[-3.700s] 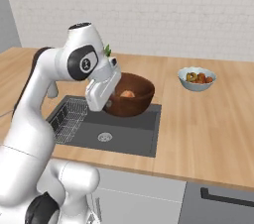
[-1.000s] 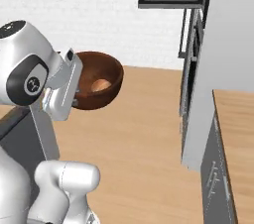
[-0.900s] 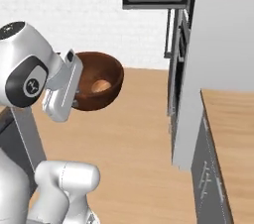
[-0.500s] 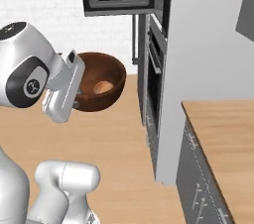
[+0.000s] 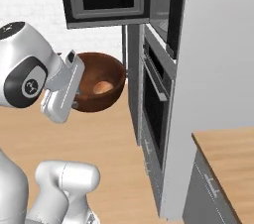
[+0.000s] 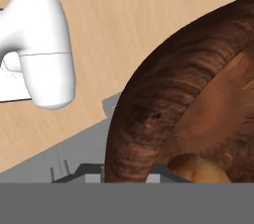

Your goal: Pick the onion from the sink and place it in the bowl. Then pick the bowl and place it in the microwave. Then close the microwave door and press the start button.

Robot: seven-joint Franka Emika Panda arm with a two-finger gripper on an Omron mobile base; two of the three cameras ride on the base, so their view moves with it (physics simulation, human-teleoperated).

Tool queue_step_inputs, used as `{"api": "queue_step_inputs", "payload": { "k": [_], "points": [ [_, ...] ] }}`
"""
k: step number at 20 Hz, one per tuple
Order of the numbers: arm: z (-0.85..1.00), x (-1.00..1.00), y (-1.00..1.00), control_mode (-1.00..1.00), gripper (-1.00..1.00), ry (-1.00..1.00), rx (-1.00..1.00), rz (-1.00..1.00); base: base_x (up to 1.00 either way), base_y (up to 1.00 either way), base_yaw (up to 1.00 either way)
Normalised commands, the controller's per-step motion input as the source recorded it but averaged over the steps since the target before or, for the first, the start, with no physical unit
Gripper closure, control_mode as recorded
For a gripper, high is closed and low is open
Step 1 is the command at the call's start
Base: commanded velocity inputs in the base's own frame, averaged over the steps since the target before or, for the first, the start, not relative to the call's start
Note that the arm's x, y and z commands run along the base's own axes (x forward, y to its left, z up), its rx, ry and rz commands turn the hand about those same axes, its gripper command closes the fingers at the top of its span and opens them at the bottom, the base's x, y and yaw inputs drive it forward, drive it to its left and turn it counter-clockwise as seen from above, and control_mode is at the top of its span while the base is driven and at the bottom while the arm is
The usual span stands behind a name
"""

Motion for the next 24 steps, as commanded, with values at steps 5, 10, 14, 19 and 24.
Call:
{"api": "queue_step_inputs", "payload": {
  "k": [5, 10, 14, 19, 24],
  "points": [
    [0.0, 0.0, 0.0, 1.0, 1.0, 0.0, 0.0, 0.0, 1.0, 0.0, -0.18],
    [0.0, 0.0, 0.0, 1.0, 1.0, 0.0, 0.0, 0.0, 1.0, 0.0, -0.15],
    [0.0, 0.0, 0.0, 1.0, 1.0, 0.0, 0.0, 0.0, 1.0, 0.01, -0.15],
    [0.0, 0.0, 0.0, 1.0, 1.0, 0.0, 0.0, 0.0, 1.0, -0.08, -0.14],
    [0.0, 0.0, 0.0, 1.0, 1.0, 0.0, 0.0, 0.0, 0.4, -0.24, -0.2]
  ]
}}
